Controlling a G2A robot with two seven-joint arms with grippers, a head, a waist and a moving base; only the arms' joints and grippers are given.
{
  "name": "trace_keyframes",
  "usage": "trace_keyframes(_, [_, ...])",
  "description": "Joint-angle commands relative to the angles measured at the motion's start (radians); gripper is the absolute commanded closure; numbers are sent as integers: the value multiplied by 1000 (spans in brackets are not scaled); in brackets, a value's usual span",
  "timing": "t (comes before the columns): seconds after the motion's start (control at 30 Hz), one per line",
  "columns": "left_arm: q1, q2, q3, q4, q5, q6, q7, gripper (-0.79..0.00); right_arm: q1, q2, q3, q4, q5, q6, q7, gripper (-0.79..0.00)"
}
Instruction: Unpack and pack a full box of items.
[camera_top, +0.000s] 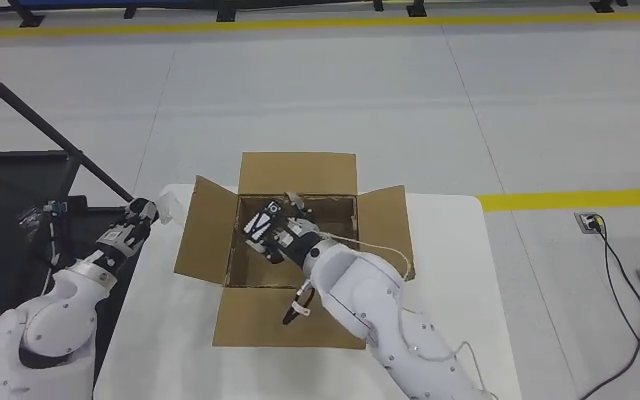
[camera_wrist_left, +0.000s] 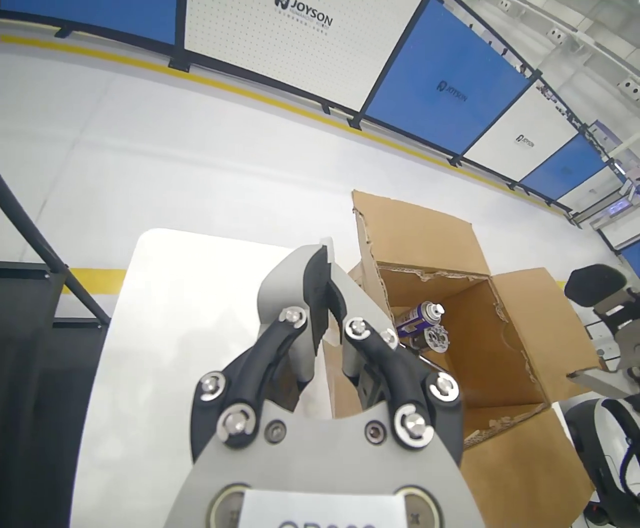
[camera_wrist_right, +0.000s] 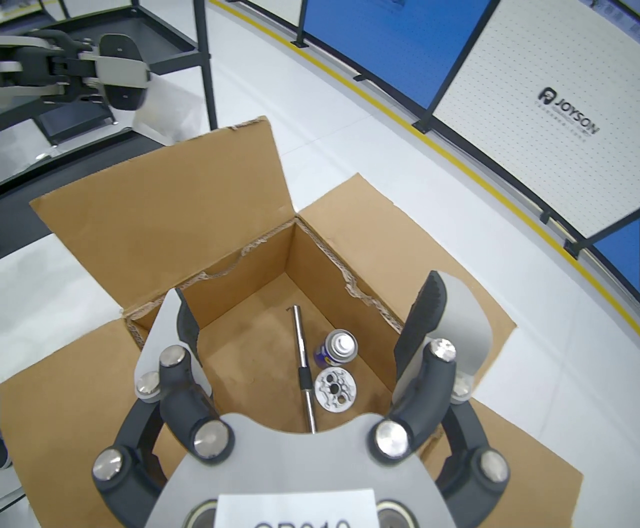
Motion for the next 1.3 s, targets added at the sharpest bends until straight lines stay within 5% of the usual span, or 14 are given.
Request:
trace_keyframes(0.0, [-4,2,-11,10,0,18,11,0,53,-14,-42,48,44,-61,-22,-785])
trace_keyframes(0.27, [-12,14,-93,56,-27,64,52,0,280,-107,-217,265,231,-239,-90,-785])
trace_keyframes(0.77, [15,27,-146,42,-80,76,77,0,289,-135,-288,324,257,-321,-82,-785])
trace_keyframes(1.27, [33,39,-157,36,-98,77,86,0,452,-349,-488,705,357,-353,-223,-785])
